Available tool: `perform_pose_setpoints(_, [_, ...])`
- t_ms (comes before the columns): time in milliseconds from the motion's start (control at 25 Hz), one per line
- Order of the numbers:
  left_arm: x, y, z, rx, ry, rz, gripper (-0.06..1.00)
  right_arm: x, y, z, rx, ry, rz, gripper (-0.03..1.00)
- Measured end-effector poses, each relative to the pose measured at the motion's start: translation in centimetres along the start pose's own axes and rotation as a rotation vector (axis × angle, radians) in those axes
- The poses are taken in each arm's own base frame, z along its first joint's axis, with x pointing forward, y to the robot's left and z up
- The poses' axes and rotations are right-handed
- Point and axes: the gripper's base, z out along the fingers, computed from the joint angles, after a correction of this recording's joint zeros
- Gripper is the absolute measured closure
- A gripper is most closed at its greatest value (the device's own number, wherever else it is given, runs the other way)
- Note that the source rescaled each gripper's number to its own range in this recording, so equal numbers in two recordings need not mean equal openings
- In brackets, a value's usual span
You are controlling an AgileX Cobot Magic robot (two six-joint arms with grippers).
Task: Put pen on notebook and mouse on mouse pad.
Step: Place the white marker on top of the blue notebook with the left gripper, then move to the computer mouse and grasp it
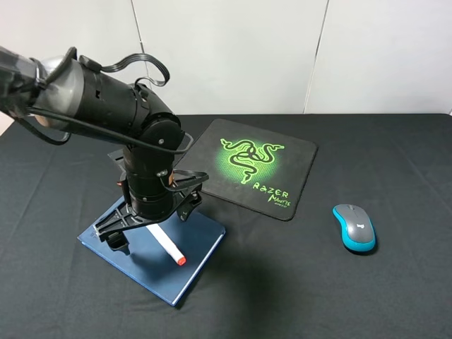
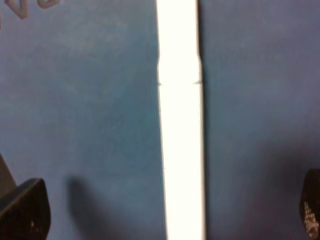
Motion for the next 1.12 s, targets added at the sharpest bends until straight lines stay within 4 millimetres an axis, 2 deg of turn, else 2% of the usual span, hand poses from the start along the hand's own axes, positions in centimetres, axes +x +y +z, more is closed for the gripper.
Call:
perform_pose_setpoints(160, [-0.7, 0.4, -2.2, 0.061, -0.050, 0.029, -0.06, 0.0, 0.0, 0.0, 0.000, 0.000, 0.000, -0.03])
perform_pose_setpoints(360, [-1.9, 1.8, -5.5, 0.089, -0.150, 0.131, -0.06, 0.0, 0.0, 0.0, 0.000, 0.000, 0.000, -0.03])
perform_pose_setpoints(800, [-3.2, 5.4, -11.7, 0.148, -0.299, 0.522, -0.06, 0.0, 0.0, 0.0, 0.000, 0.000, 0.000, -0.03])
perform_pose_setpoints(1120, [-3.3, 8.2, -15.2, 0.198, -0.354, 0.805, -0.06, 0.0, 0.0, 0.0, 0.000, 0.000, 0.000, -0.03])
